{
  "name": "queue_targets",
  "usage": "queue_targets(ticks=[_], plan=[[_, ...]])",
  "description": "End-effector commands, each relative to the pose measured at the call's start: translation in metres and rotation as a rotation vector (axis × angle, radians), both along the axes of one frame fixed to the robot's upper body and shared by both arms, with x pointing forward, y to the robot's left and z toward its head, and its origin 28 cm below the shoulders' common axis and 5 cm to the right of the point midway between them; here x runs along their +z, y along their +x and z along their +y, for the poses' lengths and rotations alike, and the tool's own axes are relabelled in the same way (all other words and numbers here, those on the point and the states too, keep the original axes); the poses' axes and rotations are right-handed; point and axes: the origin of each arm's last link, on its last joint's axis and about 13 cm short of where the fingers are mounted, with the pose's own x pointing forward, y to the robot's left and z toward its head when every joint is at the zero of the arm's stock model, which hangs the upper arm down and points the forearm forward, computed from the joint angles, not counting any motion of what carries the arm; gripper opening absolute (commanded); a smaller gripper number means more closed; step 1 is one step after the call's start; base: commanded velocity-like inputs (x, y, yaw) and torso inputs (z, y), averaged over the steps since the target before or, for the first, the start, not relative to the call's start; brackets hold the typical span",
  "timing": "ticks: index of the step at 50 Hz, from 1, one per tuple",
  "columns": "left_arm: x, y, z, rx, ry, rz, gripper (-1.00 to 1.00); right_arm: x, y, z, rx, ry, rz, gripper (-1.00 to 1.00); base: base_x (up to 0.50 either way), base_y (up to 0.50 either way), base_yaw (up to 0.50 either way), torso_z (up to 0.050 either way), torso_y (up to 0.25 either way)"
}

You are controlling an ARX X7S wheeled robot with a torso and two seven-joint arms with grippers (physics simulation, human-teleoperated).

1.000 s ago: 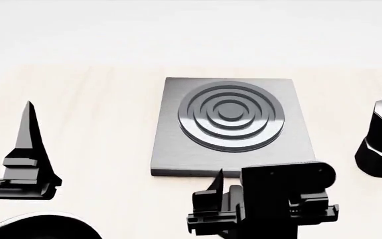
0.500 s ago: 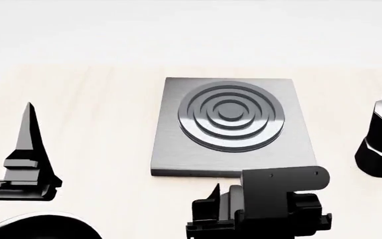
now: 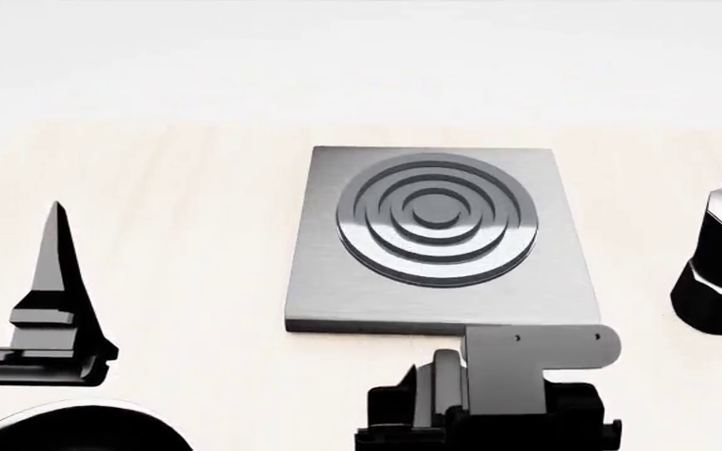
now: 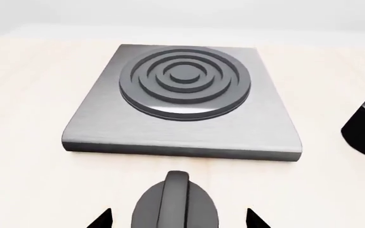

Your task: Turn on the stove.

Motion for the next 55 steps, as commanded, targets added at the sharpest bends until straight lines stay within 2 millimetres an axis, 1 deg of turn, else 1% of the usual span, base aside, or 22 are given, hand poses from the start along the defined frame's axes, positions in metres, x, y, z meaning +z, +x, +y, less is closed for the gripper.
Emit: queue_targets(ticks=[1,31,55], plan=[[0.0,0.0,0.0,0.0,-0.001,-0.001,1.0,-0.004,0.002,-0.001,-0.01,0.001,0.034,1.0,0.0,0.0,0.0,0.0,0.0],[0.0,-0.001,0.0,0.002,-0.002,-0.001,1.0,-0.02,0.012,-0.005,-0.041,0.047,0.086,1.0,0.0,0.0,0.0,0.0,0.0],[0.0,-0.001,0.0,0.001,-0.004,-0.001,1.0,-0.029,0.016,-0.003,0.001,0.068,0.147,1.0,0.0,0.0,0.0,0.0,0.0]])
